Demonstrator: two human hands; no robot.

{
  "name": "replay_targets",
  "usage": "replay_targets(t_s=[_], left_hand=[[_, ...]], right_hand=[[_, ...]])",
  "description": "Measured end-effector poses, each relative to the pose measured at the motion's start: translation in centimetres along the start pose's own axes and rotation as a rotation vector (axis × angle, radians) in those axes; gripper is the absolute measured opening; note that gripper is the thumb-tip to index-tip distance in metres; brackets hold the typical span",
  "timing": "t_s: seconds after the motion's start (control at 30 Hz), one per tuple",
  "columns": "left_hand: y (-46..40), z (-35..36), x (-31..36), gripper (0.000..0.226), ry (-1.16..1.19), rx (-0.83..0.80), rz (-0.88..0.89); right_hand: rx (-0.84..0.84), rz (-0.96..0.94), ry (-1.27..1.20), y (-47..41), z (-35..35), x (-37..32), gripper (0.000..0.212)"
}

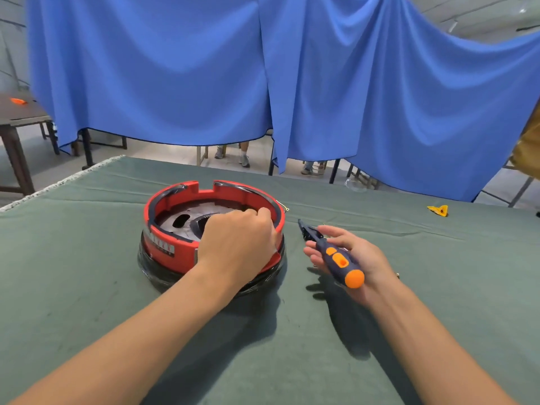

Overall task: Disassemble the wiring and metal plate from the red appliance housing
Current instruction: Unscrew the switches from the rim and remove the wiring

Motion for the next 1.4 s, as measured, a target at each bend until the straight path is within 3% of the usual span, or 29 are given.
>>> replay_targets(t_s=[0.07,0.2,0.4,0.47,0.53,0.63,0.7,0.8,0.87,0.93,1.2,1.3,1.4], left_hand=[[0.3,0.4,0.1,0.039,-0.040,-0.026,-0.002],[0.4,1.3,-0.3,0.027,0.032,-0.052,-0.032],[0.5,1.5,-1.4,0.025,0.149,-0.073,-0.082],[0.4,1.9,-1.7,0.024,0.162,-0.098,-0.088],[0.3,2.3,-2.0,0.025,0.175,-0.108,-0.094],[0.3,2.5,-2.2,0.026,0.183,-0.116,-0.090],[0.3,2.6,-2.3,0.026,0.186,-0.119,-0.088],[0.3,2.5,-2.3,0.026,0.201,-0.116,-0.076],[0.3,2.5,-2.2,0.026,0.223,-0.110,-0.053],[0.2,2.5,-2.3,0.026,0.251,-0.098,-0.020],[0.3,2.4,-3.9,0.038,0.163,0.017,0.099],[0.8,2.6,-4.5,0.039,0.054,0.044,-0.025],[1.2,3.5,-4.9,0.042,0.154,0.051,-0.094]], right_hand=[[0.062,-0.033,-0.151,0.1,-0.1,-0.6,0.026],[0.070,-0.100,-0.422,0.4,1.4,-2.3,0.028],[-0.194,-0.042,-0.703,0.6,7.2,-4.9,0.040],[-0.286,-0.094,-0.702,0.6,8.4,-5.7,0.058],[-0.310,-0.189,-0.618,0.5,8.4,-6.4,0.057],[-0.273,-0.290,-0.458,0.1,7.6,-6.9,0.028],[-0.256,-0.349,-0.385,0.0,7.1,-7.2,0.020],[-0.082,-0.483,-0.165,0.3,5.7,-7.5,0.007],[0.137,-0.608,0.141,1.1,4.4,-8.1,0.013],[0.233,-0.684,0.312,1.8,4.1,-8.5,0.028],[0.278,-0.903,0.423,4.7,5.3,-10.4,0.046],[0.253,-0.938,0.479,5.3,6.0,-11.3,0.033],[0.223,-0.987,0.554,5.9,7.3,-12.1,0.030]])
Point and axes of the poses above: each hand's wrist, its own y-axis away from the middle knuckle, its own z-axis out of the palm, x = y × z, the point moved 9 cm from there along -y, towards the middle knuckle, and after that the axes turned 4 degrees about -y, right-handed, at the moved point
